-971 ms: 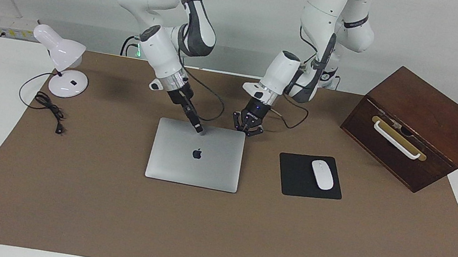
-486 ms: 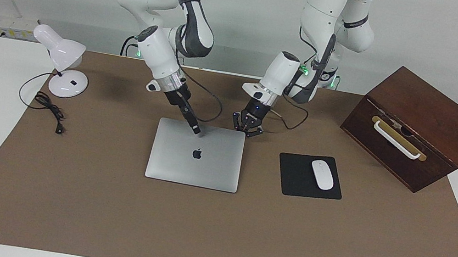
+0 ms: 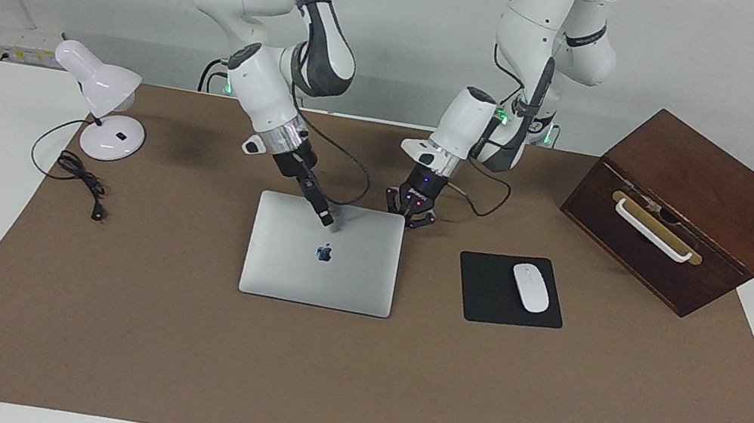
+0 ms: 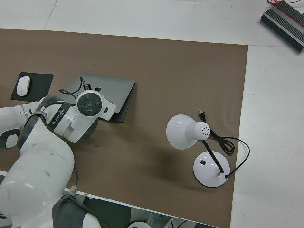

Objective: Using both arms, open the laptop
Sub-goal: 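Lift the laptop lid upward with the right gripper, left gripper holding base, then push the lid farther open with the right gripper, away from the robot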

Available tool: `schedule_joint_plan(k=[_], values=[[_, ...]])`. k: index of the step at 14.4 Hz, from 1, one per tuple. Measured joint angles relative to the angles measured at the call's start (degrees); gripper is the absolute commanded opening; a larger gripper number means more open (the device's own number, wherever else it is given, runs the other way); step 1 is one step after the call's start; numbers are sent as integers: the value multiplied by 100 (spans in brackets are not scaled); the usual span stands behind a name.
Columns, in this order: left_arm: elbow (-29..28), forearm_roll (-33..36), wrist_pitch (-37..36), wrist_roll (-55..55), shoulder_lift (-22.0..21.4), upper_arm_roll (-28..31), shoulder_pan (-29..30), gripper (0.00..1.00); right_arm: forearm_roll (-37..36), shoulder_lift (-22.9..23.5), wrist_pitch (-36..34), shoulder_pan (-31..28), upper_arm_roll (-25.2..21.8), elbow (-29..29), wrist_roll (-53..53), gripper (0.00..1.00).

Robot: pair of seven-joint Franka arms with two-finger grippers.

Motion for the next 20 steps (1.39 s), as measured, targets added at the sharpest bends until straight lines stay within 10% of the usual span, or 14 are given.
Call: schedule_joint_plan(k=[20], values=[[2,0,15,71,10,-2,0,0,3,586,16,-482,-29,1504,-540,94]])
